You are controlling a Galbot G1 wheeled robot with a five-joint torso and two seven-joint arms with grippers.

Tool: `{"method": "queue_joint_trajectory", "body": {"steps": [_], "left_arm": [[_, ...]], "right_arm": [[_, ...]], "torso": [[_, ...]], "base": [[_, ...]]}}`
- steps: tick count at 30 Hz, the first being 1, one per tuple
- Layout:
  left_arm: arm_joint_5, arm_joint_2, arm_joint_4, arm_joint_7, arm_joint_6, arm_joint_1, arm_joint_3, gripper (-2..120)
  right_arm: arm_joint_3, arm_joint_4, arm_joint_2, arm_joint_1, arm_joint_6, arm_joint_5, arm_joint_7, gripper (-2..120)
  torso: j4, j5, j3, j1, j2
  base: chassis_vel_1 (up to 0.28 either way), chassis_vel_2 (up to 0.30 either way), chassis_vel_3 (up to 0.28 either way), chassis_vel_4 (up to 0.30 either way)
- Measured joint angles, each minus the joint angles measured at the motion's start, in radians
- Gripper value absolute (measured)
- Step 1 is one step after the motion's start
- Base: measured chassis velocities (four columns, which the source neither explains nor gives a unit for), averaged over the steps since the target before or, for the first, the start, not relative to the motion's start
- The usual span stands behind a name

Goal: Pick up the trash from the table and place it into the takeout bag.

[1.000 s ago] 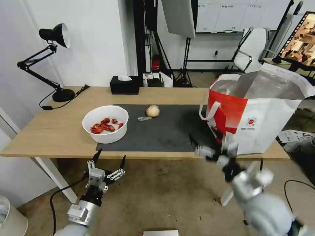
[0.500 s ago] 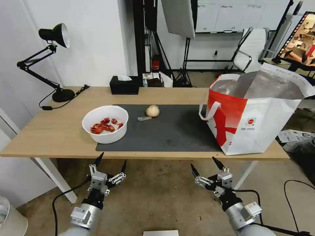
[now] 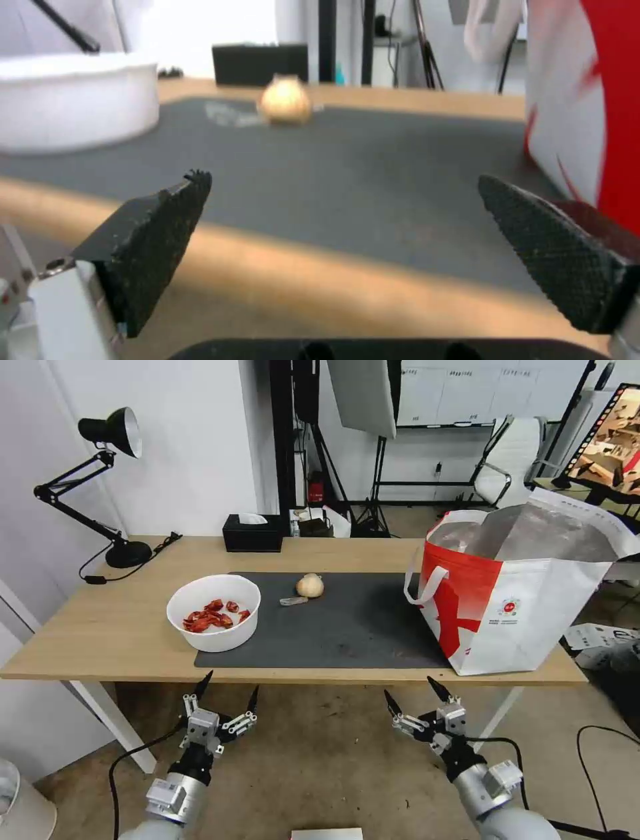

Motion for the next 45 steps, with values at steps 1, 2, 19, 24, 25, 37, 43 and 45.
{"method": "queue_joint_trajectory", "body": {"steps": [1,2,19,24,25,37,43,45], "left_arm": [[-0.001,0.002,0.004,0.0,0.0,-0.001,0.0,100],[-0.001,0.002,0.004,0.0,0.0,-0.001,0.0,100],[-0.006,-0.004,0.042,-0.002,0.012,-0.013,-0.016,100],[-0.006,-0.007,0.046,-0.003,0.012,-0.01,-0.021,100],[-0.007,-0.007,0.046,-0.003,0.011,-0.009,-0.024,100],[-0.02,-0.009,0.045,-0.003,0.0,0.004,-0.049,100],[-0.022,-0.009,0.043,-0.003,-0.002,0.003,-0.05,100],[-0.022,-0.009,0.043,-0.003,-0.003,0.003,-0.05,100]], "right_arm": [[-0.029,-0.013,-0.02,0.074,-0.027,0.04,0.002,100],[-0.029,-0.013,-0.02,0.074,-0.027,0.04,0.002,100],[-0.673,-0.605,0.174,1.117,-0.243,0.392,0.096,100],[-0.744,-0.855,0.355,1.251,-0.332,0.357,0.123,100],[-0.749,-0.904,0.39,1.27,-0.352,0.339,0.127,100],[-0.731,-1.177,0.585,1.335,-0.475,0.211,0.118,100],[-0.721,-1.174,0.597,1.32,-0.545,0.185,0.167,100],[-0.719,-1.173,0.598,1.318,-0.551,0.186,0.171,100]], "torso": [[0.0001,0.0003,0.0,0.0,0.0],[0.0001,0.0003,0.0,0.0,0.0],[0.0003,0.0001,0.0,0.0,0.0],[0.0005,-0.0003,0.0,0.0,0.0],[0.0004,-0.0002,0.0,0.0,0.0],[0.0003,0.0,0.0,0.0,0.0],[0.0002,0.0,0.0,0.0,0.0],[0.0002,0.0001,0.0,0.0,0.0]], "base": [[0.0,0.0,0.0,0.0],[0.0,0.0,0.0,0.0],[0.0,0.0,0.0,0.0],[0.0,0.0,0.0,0.0],[0.0,0.0,0.0,0.0],[0.0,0.0,0.0,0.0],[0.0,0.0,0.0,0.0],[0.0,0.0,0.0,0.0]]}}
